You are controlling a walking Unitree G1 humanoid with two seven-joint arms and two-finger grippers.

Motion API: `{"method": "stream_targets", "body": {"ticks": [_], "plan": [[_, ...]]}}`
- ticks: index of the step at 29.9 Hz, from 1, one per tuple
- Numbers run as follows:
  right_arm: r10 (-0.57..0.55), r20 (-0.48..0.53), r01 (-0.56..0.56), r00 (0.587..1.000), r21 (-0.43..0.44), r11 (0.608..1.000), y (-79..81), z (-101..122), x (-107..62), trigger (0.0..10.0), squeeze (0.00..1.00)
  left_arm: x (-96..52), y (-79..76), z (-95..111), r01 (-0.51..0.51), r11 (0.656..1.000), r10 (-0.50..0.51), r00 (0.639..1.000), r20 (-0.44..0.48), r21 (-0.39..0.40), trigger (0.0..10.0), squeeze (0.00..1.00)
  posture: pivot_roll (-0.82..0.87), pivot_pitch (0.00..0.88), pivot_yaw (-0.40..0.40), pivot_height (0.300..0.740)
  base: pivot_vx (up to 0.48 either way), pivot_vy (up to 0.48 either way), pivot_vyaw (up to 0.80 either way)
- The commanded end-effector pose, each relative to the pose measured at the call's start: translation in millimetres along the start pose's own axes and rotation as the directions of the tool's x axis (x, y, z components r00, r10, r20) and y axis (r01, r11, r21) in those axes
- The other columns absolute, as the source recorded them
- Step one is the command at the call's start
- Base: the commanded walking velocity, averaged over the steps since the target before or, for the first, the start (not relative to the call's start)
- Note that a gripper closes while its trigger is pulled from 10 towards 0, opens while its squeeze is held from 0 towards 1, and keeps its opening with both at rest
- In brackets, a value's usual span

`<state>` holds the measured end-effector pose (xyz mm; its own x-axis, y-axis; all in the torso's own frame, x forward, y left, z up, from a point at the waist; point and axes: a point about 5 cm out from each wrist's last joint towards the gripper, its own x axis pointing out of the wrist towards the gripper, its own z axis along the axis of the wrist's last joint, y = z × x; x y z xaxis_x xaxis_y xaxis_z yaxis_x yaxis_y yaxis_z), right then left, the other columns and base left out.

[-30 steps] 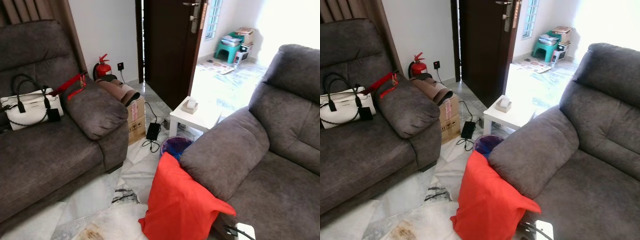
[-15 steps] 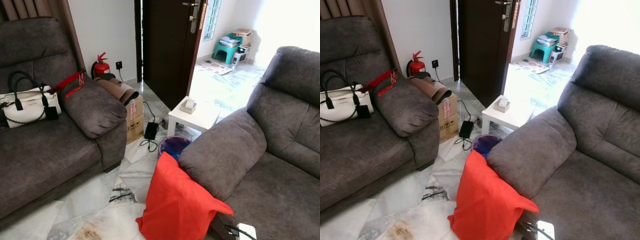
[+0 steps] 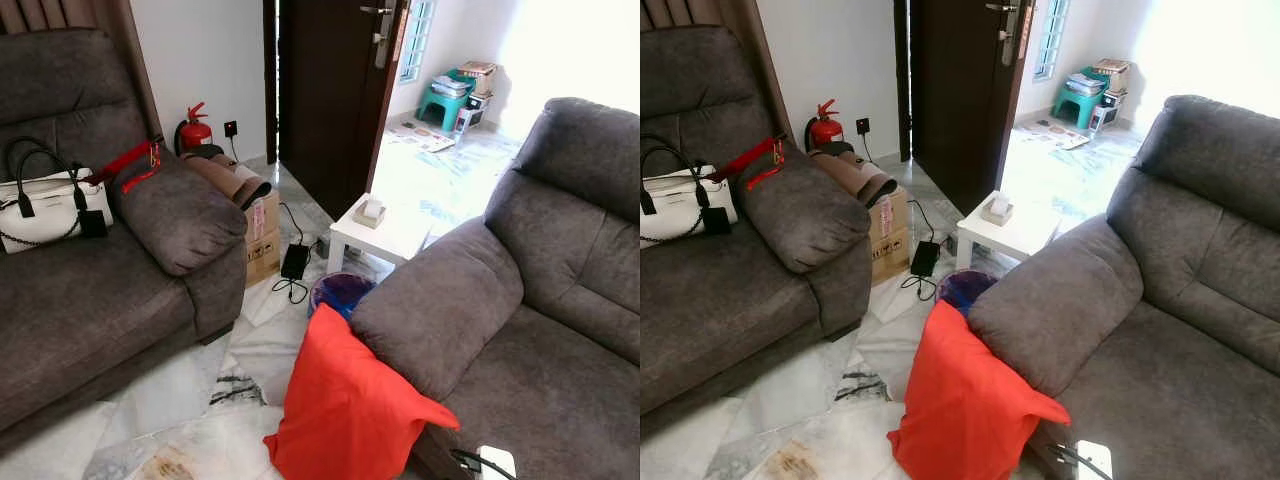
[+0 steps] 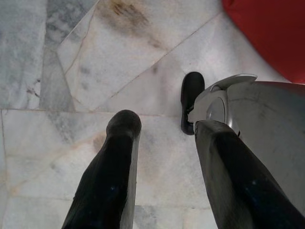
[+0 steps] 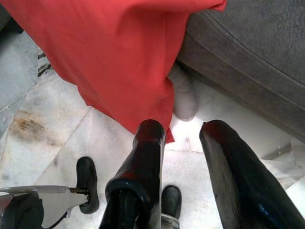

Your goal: Move the pillow to the sofa from floor

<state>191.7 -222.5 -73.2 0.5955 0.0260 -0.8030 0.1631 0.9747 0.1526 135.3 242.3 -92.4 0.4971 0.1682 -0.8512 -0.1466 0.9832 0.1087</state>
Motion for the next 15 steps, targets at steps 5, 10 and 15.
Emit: {"method": "stream_targets", "body": {"ticks": [5, 10, 15], "plan": [[-0.001, 0.017, 0.002, 1.000, -0.012, 1.000, 0.8, 6.8, 0.9, 10.0, 0.00, 1.0, -0.3, 4.5, 0.000, 1.000, 0.000, 1.000, 0.005, 0.011, 10.0, 0.00, 0.13, 0.000, -0.081, 0.740, 0.000, 0.000, 0.00], [0.000, 0.005, 0.000, 1.000, -0.006, 1.000, 0.8, 2.2, 0.5, 10.0, 0.00, -0.1, 2.1, 0.1, -0.012, 1.000, 0.012, 1.000, -0.001, 0.000, 10.0, 0.00, 0.18, 0.000, -0.090, 0.740, 0.000, 0.000, 0.00], [0.000, -0.003, 0.000, 1.000, -0.022, 1.000, -3.2, -1.4, -1.2, 10.0, 0.00, -1.3, 0.6, -6.1, -0.014, 1.000, 0.014, 1.000, -0.012, -0.005, 10.0, 0.00, 0.19, 0.000, -0.087, 0.740, 0.000, 0.000, 0.00]]}}
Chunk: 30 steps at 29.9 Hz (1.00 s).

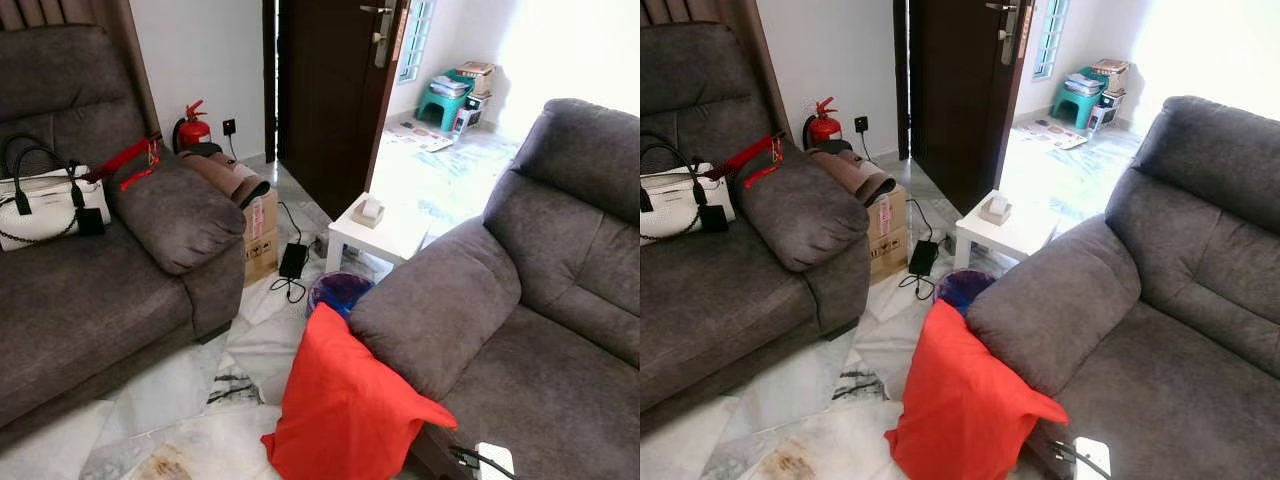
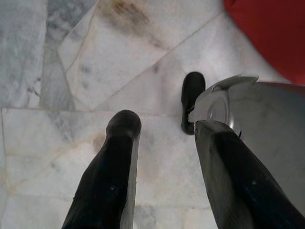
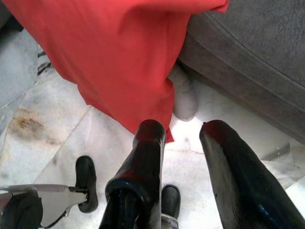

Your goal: Move the pillow to the sofa from floor

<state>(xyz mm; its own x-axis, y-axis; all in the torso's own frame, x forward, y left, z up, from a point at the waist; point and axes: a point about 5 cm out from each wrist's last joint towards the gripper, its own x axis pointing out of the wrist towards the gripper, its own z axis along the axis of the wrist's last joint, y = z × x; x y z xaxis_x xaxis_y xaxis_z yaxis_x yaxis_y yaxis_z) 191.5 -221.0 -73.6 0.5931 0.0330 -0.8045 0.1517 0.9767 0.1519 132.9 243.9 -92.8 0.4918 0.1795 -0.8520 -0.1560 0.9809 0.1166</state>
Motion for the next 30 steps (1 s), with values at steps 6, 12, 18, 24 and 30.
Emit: {"method": "stream_targets", "body": {"ticks": [6, 12, 18, 24, 30], "plan": [[-0.003, 0.006, 0.003, 1.000, -0.029, 1.000, -9.3, -2.9, -3.5, 10.0, 0.00, -1.9, -3.9, -8.2, -0.004, 1.000, 0.004, 1.000, 0.005, 0.009, 10.0, 0.00, 0.20, 0.000, -0.081, 0.740, 0.000, 0.000, 0.00], [0.030, 0.040, -0.027, 0.999, -0.071, 0.997, -7.8, -1.6, -4.1, 10.0, 0.00, -1.2, -4.6, 15.6, -0.053, 0.999, 0.052, 0.984, 0.171, 0.001, 10.0, 0.00, 0.18, 0.000, -0.063, 0.740, 0.000, 0.000, 0.00], [0.188, 0.280, -0.147, 0.942, -0.158, 0.976, 34.3, 61.0, 3.7, 10.0, 0.00, -7.4, -11.6, 104.3, -0.051, 0.999, 0.049, 0.839, 0.542, -0.011, 10.0, 0.00, 0.15, 0.000, -0.049, 0.740, 0.000, 0.000, 0.00], [0.268, 0.379, -0.187, 0.886, -0.238, 0.953, 50.4, 79.5, 0.9, 10.0, 0.00, -15.7, -17.0, 122.3, -0.016, 0.998, -0.030, 0.765, 0.643, 0.065, 10.0, 0.00, 0.13, 0.000, -0.025, 0.740, 0.000, 0.000, 0.00], [0.280, 0.479, -0.189, 0.832, -0.229, 0.955, 45.9, 83.7, -6.0, 10.0, 0.00, -27.5, -16.2, 117.0, -0.036, 0.992, -0.064, 0.698, 0.713, 0.124, 10.0, 0.00, 0.12, 0.000, -0.020, 0.740, 0.000, 0.000, 0.00]]}}
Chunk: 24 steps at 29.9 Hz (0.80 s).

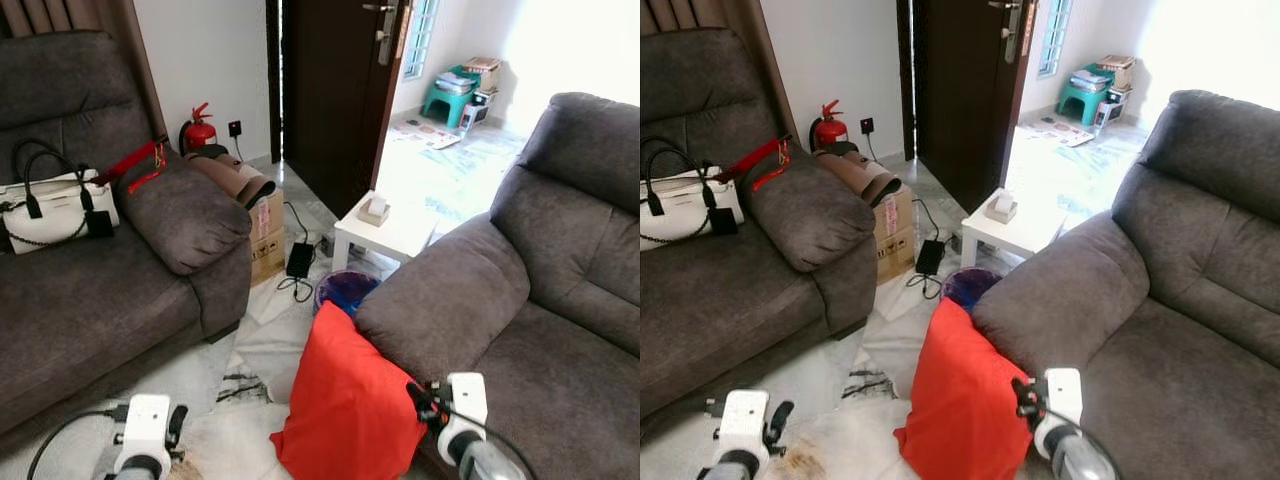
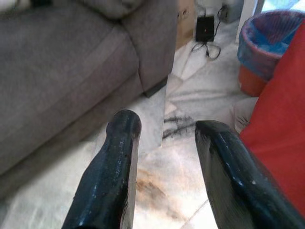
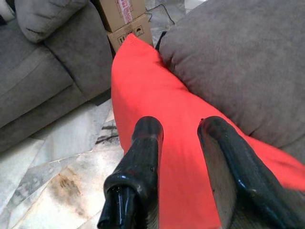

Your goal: Move the pillow to the sofa from floor

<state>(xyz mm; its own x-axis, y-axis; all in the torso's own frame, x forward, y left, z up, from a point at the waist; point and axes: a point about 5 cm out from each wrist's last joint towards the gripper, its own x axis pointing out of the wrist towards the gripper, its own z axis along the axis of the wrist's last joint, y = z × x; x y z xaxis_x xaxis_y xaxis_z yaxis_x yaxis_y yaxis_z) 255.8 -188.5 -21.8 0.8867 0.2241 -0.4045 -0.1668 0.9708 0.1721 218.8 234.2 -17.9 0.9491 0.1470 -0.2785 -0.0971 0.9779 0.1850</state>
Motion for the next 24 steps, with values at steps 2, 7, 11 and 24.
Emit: {"method": "stream_targets", "body": {"ticks": [2, 7, 11, 24], "plan": [[-0.035, 0.066, 0.035, 0.997, 0.011, 0.999, -6.6, 8.6, -1.5, 10.0, 0.00, 2.2, -1.4, 15.6, 0.022, 0.998, -0.027, 0.995, 0.096, 0.057, 10.0, 0.00, 0.12, 0.000, -0.015, 0.740, 0.000, 0.000, 0.00], [-0.060, 0.081, 0.058, 0.995, 0.028, 0.998, -6.3, 7.4, -2.5, 10.0, 0.00, 12.3, -2.0, 40.6, 0.008, 0.994, -0.030, 0.979, 0.203, 0.107, 10.0, 0.00, 0.13, 0.000, -0.018, 0.740, 0.000, 0.000, 0.00], [-0.064, 0.107, 0.061, 0.992, 0.029, 0.998, -5.4, 10.9, -1.6, 10.0, 0.00, 14.7, -9.7, 48.9, 0.053, 0.993, -0.077, 0.970, 0.230, 0.109, 10.0, 0.00, 0.13, 0.000, -0.020, 0.740, 0.000, 0.000, 0.00], [-0.138, 0.122, 0.135, 0.983, 0.028, 0.990, -9.9, 16.9, 0.2, 10.0, 0.00, 15.5, 1.1, 50.8, 0.032, 0.992, -0.058, 0.975, 0.217, 0.120, 10.0, 0.00, 0.12, 0.000, 0.002, 0.725, 0.000, 0.000, 0.00]]}}
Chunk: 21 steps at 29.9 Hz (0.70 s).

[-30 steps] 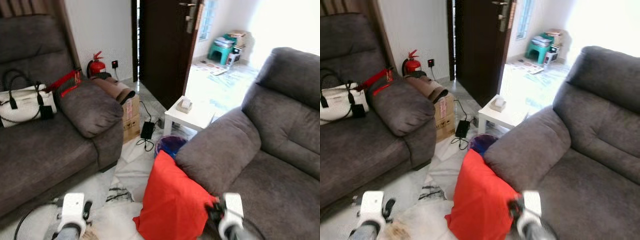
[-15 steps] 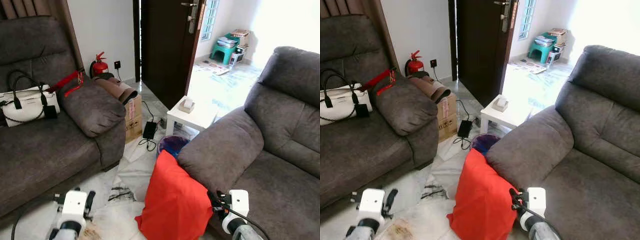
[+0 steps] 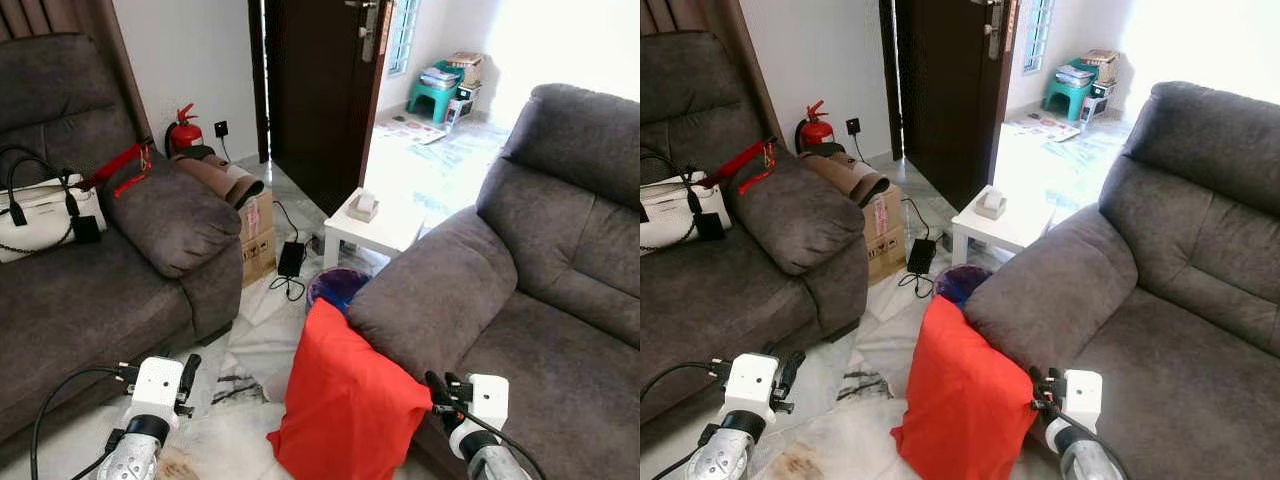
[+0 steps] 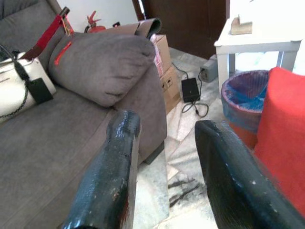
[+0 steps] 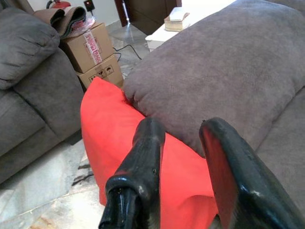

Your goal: Move the pillow to the sofa from floor

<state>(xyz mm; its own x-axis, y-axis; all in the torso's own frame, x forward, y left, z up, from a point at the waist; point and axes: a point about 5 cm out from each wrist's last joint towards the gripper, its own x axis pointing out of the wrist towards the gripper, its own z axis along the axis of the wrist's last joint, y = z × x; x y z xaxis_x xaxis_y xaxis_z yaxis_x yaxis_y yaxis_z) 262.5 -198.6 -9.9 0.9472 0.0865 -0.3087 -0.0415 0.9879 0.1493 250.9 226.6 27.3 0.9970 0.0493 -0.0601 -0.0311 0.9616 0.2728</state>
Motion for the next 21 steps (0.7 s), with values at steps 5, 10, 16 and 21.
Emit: {"method": "stream_targets", "body": {"ticks": [5, 10, 16, 21], "plan": [[-0.016, -0.006, 0.016, 1.000, -0.024, 1.000, -1.0, 3.2, 2.8, 10.0, 0.00, -0.8, 5.1, -1.9, -0.009, 1.000, 0.009, 1.000, -0.023, 0.008, 10.0, 0.00, 0.12, 0.000, 0.001, 0.695, 0.000, 0.000, 0.00], [0.005, 0.016, -0.004, 1.000, -0.020, 1.000, 2.0, 7.3, 5.0, 10.0, 0.00, 2.3, 3.6, -0.7, 0.007, 1.000, -0.006, 0.999, -0.033, 0.014, 10.0, 0.00, 0.12, 0.000, 0.003, 0.695, 0.000, 0.000, 0.00], [0.007, 0.001, -0.007, 1.000, -0.024, 1.000, 0.6, 5.2, 3.9, 10.0, 0.00, 0.8, -4.0, -10.6, 0.047, 0.998, -0.052, 0.993, -0.104, -0.048, 10.0, 0.00, 0.13, 0.000, 0.000, 0.695, 0.000, 0.000, 0.00], [0.006, -0.003, -0.006, 1.000, -0.009, 1.000, 2.2, 6.2, 6.0, 10.0, 0.00, 0.8, -7.5, -10.1, 0.084, 0.995, -0.089, 0.990, -0.109, -0.045, 10.0, 0.00, 0.12, 0.000, 0.003, 0.695, 0.000, 0.000, 0.00]]}}
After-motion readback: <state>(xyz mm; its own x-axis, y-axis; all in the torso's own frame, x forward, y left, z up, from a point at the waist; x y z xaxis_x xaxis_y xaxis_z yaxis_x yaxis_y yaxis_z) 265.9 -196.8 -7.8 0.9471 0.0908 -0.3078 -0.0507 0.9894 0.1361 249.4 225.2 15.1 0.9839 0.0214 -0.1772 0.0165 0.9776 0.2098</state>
